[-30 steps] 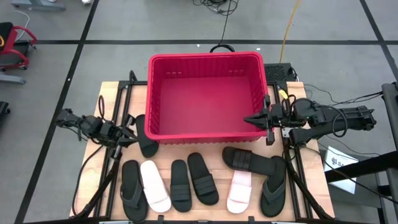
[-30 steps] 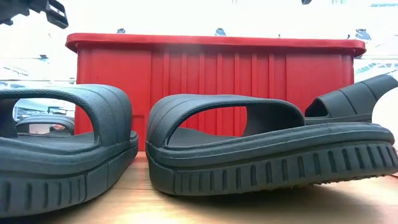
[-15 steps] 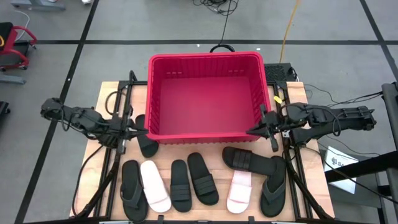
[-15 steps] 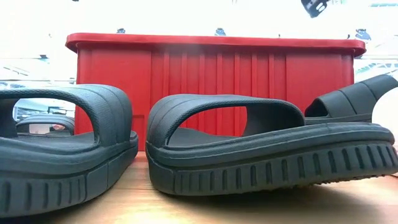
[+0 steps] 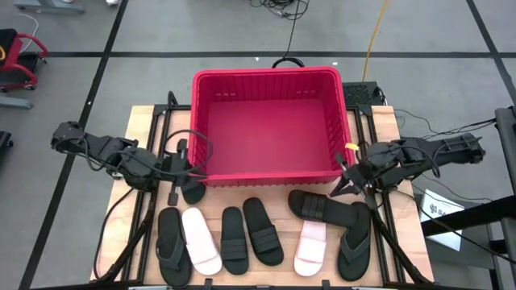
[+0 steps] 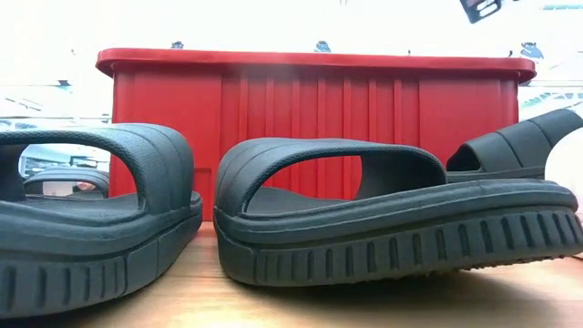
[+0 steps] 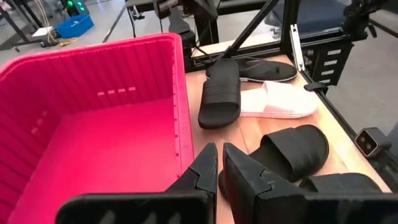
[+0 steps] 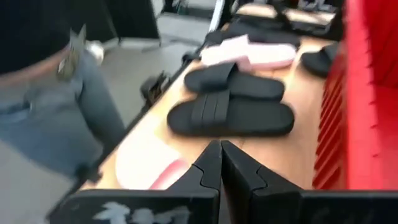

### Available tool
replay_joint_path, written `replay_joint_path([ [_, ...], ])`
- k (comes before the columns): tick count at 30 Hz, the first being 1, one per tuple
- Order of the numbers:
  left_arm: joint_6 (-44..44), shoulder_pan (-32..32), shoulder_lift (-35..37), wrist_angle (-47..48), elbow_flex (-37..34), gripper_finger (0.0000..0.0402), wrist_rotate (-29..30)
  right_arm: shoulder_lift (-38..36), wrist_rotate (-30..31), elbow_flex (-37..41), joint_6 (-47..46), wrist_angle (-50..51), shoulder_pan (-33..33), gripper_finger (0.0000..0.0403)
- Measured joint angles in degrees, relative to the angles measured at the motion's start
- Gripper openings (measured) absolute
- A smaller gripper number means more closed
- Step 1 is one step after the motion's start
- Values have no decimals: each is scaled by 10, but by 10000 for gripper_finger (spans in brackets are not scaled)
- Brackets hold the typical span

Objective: Pick and place slides into bin
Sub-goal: Put the black slide into the red bin

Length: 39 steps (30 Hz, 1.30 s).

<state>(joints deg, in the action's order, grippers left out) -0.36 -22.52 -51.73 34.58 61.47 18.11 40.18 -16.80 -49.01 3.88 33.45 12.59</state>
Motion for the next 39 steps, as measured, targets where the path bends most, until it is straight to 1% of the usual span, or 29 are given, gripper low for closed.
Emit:
replay_joint_path([
  [3,0,0,-10,-1,11,26,0,3,0,0,40,38,19,0],
  [5,0,0,-12,-1,12,26,0,7,0,0,45,59,31,0],
  [8,-1,0,-12,-2,12,26,0,10,1,0,30,76,46,0],
  [12,-2,0,-12,-2,12,26,0,10,1,0,-20,80,60,0],
  [14,-1,0,-12,-2,12,26,0,11,2,0,-22,80,68,0],
  [18,-2,0,-12,-2,12,26,0,16,2,0,19,80,83,0],
  [23,-1,0,-12,-3,12,26,0,45,16,13,18,75,100,0],
  [29,-1,0,-12,-3,12,26,0,72,19,36,69,76,121,0],
  [30,-1,0,-12,-3,12,26,0,76,23,37,74,76,124,0],
  [35,-1,0,-12,-3,12,26,0,88,82,37,76,75,142,0],
  [39,-1,0,-12,-3,12,26,0,95,94,37,92,71,152,0],
])
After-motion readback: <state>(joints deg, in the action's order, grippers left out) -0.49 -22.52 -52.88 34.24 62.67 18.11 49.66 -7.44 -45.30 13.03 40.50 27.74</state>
